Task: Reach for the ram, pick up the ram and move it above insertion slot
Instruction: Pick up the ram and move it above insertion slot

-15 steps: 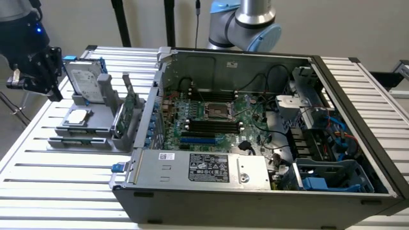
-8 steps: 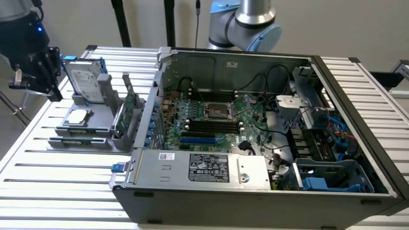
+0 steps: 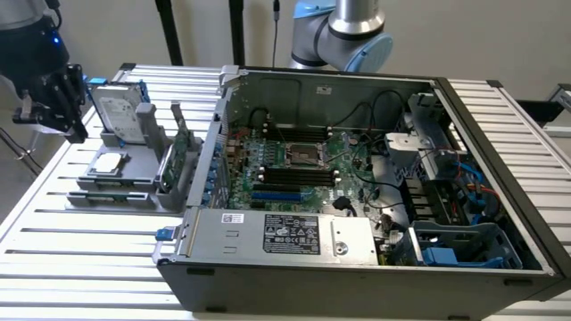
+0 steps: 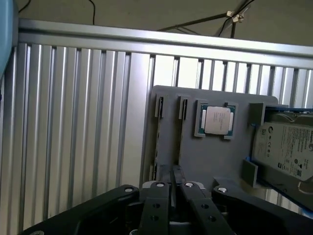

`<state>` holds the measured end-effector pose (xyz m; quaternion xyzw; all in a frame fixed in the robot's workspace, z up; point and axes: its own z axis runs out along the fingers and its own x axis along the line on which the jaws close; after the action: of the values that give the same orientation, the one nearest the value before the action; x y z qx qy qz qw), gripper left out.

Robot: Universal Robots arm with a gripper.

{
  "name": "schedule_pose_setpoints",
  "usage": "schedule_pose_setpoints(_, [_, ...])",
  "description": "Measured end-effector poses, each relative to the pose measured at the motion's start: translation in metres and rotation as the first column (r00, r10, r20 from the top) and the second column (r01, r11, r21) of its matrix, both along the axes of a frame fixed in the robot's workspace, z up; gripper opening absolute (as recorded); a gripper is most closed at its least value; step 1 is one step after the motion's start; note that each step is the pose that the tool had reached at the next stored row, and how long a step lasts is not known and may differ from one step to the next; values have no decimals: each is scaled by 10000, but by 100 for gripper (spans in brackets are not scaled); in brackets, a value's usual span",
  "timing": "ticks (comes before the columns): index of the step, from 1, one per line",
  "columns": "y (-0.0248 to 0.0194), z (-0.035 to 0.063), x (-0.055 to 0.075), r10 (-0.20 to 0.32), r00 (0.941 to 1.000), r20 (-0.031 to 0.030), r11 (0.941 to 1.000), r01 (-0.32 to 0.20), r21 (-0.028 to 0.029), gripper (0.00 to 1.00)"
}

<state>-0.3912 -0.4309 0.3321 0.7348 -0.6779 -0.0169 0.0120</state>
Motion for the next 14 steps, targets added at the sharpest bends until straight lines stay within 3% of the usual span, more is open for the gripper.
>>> schedule_pose_setpoints(3, [0,-15,0,0,10000,2,10000,0,0,36])
schedule_pose_setpoints(5, [0,-49,0,0,10000,22,10000,0,0,36])
schedule_pose_setpoints(6, [0,-69,0,0,10000,35,10000,0,2,42])
schedule_pose_setpoints(14, [0,-214,1,0,10000,60,10000,0,8,42])
